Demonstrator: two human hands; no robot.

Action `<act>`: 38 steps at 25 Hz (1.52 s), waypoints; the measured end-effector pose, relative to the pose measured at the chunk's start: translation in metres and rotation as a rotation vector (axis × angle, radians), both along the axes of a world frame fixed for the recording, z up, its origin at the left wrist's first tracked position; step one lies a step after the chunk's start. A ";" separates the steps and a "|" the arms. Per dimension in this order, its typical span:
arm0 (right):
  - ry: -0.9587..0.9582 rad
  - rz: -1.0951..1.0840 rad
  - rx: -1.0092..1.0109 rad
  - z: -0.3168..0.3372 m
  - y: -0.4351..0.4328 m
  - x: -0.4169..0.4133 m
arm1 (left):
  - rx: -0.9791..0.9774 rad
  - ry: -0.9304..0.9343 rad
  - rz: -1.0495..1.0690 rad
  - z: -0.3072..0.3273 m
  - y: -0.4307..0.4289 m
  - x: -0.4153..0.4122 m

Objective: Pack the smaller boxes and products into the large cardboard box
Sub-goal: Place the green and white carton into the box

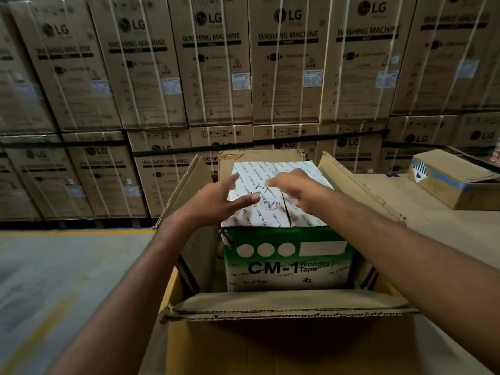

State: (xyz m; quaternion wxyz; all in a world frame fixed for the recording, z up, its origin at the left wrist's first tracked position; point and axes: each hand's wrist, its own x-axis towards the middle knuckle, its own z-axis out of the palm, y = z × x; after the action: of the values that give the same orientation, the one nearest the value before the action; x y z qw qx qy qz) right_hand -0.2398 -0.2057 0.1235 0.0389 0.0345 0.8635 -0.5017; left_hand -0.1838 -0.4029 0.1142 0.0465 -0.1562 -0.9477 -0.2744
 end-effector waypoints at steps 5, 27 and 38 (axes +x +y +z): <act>0.003 -0.004 0.386 0.000 -0.017 -0.004 | -0.064 -0.036 -0.050 0.000 -0.010 0.006; 0.328 0.643 0.591 -0.033 -0.088 0.012 | 0.069 0.409 0.402 0.029 -0.067 0.008; 0.196 0.156 0.832 -0.017 0.036 0.015 | -0.048 -0.345 -0.054 -0.016 0.080 -0.022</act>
State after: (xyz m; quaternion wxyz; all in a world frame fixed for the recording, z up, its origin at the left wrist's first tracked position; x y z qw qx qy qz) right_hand -0.2246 -0.1695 0.1062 -0.0226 -0.0661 0.9917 -0.1075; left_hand -0.2061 -0.3231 0.0977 -0.1279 -0.1333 -0.9434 -0.2753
